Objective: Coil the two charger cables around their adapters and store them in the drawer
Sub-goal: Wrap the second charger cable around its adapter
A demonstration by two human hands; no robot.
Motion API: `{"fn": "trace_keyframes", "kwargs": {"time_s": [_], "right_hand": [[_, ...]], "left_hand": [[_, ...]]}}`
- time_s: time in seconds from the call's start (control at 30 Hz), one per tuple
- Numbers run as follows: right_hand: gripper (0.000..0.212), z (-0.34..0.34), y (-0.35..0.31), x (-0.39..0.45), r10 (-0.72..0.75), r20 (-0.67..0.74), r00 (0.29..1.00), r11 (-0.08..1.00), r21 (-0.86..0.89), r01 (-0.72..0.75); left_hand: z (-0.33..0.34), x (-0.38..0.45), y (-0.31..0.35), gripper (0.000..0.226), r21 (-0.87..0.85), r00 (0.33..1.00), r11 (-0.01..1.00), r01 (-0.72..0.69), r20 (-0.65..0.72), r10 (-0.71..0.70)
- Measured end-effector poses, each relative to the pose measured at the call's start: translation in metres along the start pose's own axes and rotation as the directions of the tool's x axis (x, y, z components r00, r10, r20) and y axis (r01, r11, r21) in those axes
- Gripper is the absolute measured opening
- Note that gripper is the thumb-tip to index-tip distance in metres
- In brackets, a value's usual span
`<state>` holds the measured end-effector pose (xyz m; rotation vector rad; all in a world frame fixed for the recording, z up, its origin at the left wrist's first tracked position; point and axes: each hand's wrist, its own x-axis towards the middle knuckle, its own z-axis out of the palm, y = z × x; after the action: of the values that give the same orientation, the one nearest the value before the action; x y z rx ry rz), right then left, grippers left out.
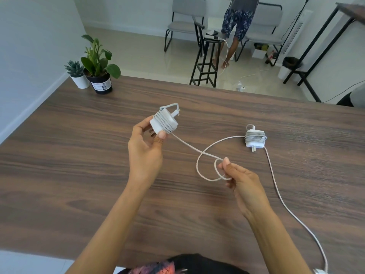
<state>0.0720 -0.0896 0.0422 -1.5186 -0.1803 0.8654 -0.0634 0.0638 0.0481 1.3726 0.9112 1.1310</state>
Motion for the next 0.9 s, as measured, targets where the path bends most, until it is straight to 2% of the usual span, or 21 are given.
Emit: {"fn": "trace_keyframes", "kwargs": {"time_s": [0.13, 0.2, 0.33, 0.43, 0.53, 0.63, 0.7, 0.77, 0.9], "right_hand": [[0.018, -0.003, 0.003, 0.003, -0.139, -0.016, 0.990, 0.990, -0.006, 0.139], [0.017, -0.002, 0.003, 0.006, -0.161, 0.003, 0.987, 0.985, 0.061, 0.161], [0.016, -0.002, -0.003, 0.006, -0.114, 0.064, 0.991, 0.914, 0.398, 0.080], [0.015, -0.002, -0.006, 0.004, -0.103, 0.055, 0.993, 0.903, 0.424, 0.070], [0.018, -0.001, -0.008, 0.000, -0.104, 0.034, 0.994, 0.962, 0.256, 0.092], [0.022, -0.010, -0.010, 0.000, -0.131, 0.098, 0.987, 0.991, 0.004, 0.132], [0.026, -0.018, -0.014, 0.000, -0.148, 0.127, 0.981, 0.976, -0.144, 0.166], [0.017, -0.027, -0.020, -0.001, -0.187, 0.118, 0.975, 0.945, -0.249, 0.212], [0.008, -0.044, -0.028, 0.001, -0.284, 0.136, 0.949, 0.851, -0.421, 0.315]], "left_hand": [[-0.001, 0.002, 0.000, 0.041, -0.013, 1.000, 1.000, 0.026, -0.013, -0.026], [-0.002, 0.003, 0.000, 0.039, -0.036, 0.998, 0.998, 0.051, -0.034, -0.053], [-0.008, 0.007, -0.003, 0.040, -0.095, 0.991, 0.991, 0.093, -0.091, -0.102], [-0.015, 0.011, -0.009, 0.037, -0.117, 0.990, 0.989, 0.090, -0.095, -0.102], [-0.019, 0.014, -0.013, 0.029, -0.167, 0.987, 0.981, 0.095, -0.116, -0.115], [-0.027, 0.022, -0.015, 0.032, -0.121, 0.982, 0.989, 0.087, -0.160, -0.105], [-0.034, 0.029, -0.014, 0.036, -0.052, 0.977, 0.995, 0.080, -0.192, -0.088], [-0.038, 0.034, -0.016, 0.037, 0.077, 0.979, 0.996, 0.039, -0.203, -0.022], [-0.036, 0.034, -0.020, 0.038, 0.285, 0.992, 0.958, -0.024, -0.113, 0.058]]}}
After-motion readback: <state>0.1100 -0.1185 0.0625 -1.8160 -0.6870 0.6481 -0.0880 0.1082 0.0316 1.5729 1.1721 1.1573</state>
